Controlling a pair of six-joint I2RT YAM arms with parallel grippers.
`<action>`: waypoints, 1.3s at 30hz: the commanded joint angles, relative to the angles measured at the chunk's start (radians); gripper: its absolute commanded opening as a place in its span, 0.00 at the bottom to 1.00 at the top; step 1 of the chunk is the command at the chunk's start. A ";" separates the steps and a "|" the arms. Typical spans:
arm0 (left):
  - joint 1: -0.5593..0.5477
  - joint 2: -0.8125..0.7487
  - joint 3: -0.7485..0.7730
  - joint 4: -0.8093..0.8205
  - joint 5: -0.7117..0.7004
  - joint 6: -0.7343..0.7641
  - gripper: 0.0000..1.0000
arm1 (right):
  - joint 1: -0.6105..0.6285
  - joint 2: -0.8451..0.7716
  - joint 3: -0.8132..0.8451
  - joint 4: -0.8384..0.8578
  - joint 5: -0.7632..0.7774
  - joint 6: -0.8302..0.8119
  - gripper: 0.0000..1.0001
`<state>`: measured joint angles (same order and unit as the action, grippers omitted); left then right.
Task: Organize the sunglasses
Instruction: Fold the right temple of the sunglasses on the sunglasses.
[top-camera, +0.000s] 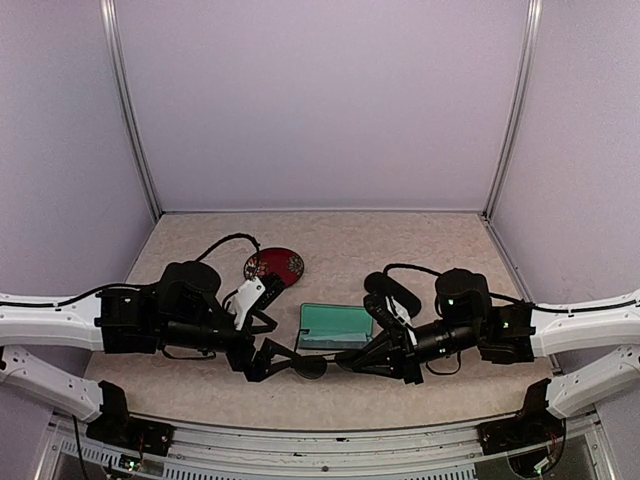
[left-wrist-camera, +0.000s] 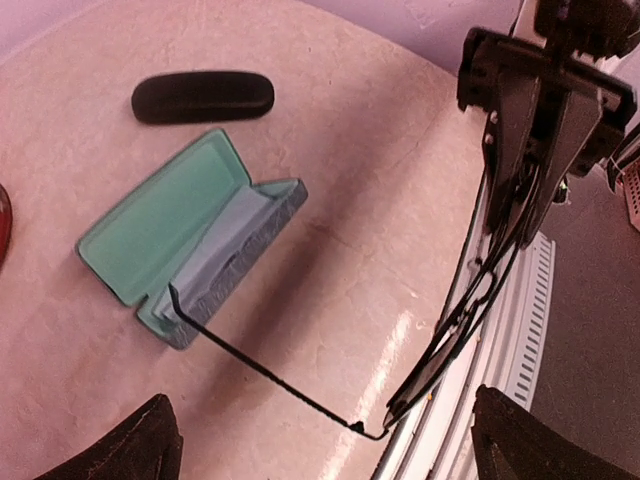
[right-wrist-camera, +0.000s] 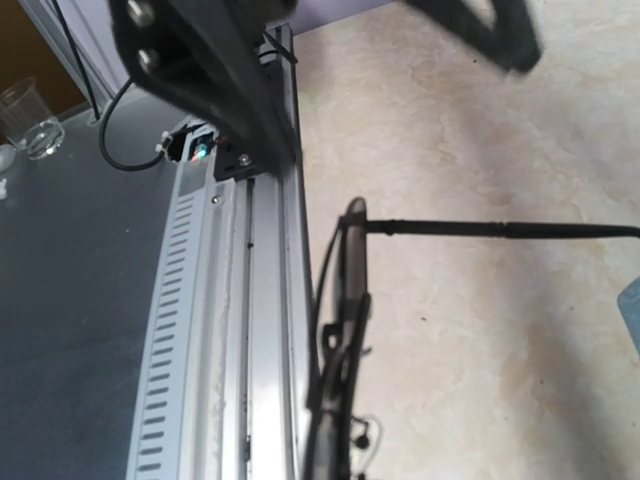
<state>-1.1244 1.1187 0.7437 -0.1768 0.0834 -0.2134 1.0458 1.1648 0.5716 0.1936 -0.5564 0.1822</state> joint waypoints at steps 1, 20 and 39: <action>0.007 0.008 -0.043 -0.045 0.091 -0.096 0.99 | -0.005 -0.010 0.023 0.010 -0.001 0.008 0.09; -0.030 0.280 0.133 0.013 0.265 0.036 0.92 | -0.006 0.016 0.018 0.033 -0.014 0.019 0.09; -0.090 0.359 0.272 -0.069 0.232 0.205 0.65 | -0.006 0.026 0.000 0.041 -0.037 0.026 0.09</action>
<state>-1.2076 1.4899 0.9833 -0.2375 0.3252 -0.0547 1.0458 1.1790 0.5732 0.2050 -0.5816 0.2031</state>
